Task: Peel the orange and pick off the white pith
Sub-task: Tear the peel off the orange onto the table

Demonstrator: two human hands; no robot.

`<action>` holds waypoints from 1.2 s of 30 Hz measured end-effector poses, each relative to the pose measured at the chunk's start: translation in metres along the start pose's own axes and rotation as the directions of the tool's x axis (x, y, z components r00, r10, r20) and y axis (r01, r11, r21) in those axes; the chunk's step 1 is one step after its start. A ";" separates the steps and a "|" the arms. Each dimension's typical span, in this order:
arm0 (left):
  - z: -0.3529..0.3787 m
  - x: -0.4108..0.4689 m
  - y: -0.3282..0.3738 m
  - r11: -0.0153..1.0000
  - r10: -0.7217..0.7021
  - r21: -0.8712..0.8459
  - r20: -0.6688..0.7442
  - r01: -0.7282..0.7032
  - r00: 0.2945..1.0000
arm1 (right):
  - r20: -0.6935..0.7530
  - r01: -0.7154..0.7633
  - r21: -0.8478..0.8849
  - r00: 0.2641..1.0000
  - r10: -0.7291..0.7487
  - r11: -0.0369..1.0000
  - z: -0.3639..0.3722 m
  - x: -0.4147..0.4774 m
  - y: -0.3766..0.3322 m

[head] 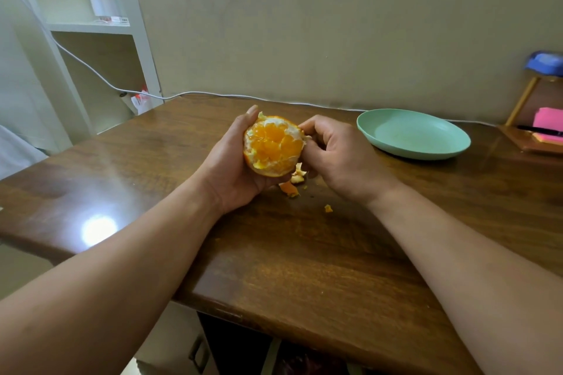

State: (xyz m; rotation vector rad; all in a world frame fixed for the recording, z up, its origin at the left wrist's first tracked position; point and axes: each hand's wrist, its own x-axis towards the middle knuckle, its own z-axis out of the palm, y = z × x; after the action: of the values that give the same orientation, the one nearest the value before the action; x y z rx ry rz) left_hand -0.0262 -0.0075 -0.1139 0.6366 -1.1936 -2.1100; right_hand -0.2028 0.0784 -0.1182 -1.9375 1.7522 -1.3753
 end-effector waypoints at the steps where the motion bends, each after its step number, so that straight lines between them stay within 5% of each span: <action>1: 0.000 0.000 0.000 1.000 -0.003 -0.010 0.006 0.003 1.000 | -0.004 -0.003 0.023 1.000 0.003 1.000 0.001 0.000 -0.001; 11: 0.000 0.003 0.000 0.999 0.030 -0.019 -0.054 -0.031 0.998 | -0.104 0.101 -0.186 0.987 -0.122 0.977 0.007 -0.003 -0.001; 19: -0.001 0.003 0.000 0.998 0.010 -0.055 -0.038 -0.012 0.999 | -0.178 -0.031 0.132 0.983 0.055 0.991 0.015 0.002 0.002; 23: 0.001 0.001 -0.002 0.997 -0.004 -0.079 0.018 0.006 1.000 | -0.021 -0.171 0.310 0.982 0.187 0.935 0.012 0.002 0.007; 28: -0.008 0.007 0.003 0.988 0.059 -0.135 -0.099 -0.072 0.993 | -0.005 -0.206 0.203 0.977 0.211 0.957 0.013 0.001 0.012; 32: -0.013 0.008 0.007 0.978 0.061 -0.191 -0.144 -0.089 0.988 | 0.024 -0.095 -0.005 0.995 0.095 0.995 0.018 0.002 0.016; 36: -0.014 0.011 0.005 0.984 0.056 -0.162 -0.123 -0.076 0.991 | -0.034 -0.137 0.114 0.989 0.142 0.984 0.016 0.002 0.009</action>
State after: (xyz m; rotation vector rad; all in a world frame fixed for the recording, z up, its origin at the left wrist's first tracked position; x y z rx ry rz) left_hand -0.0233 -0.0257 -0.1172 0.6273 -0.9496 -2.0602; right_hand -0.1976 0.0670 -0.1321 -1.7070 1.7524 -1.4410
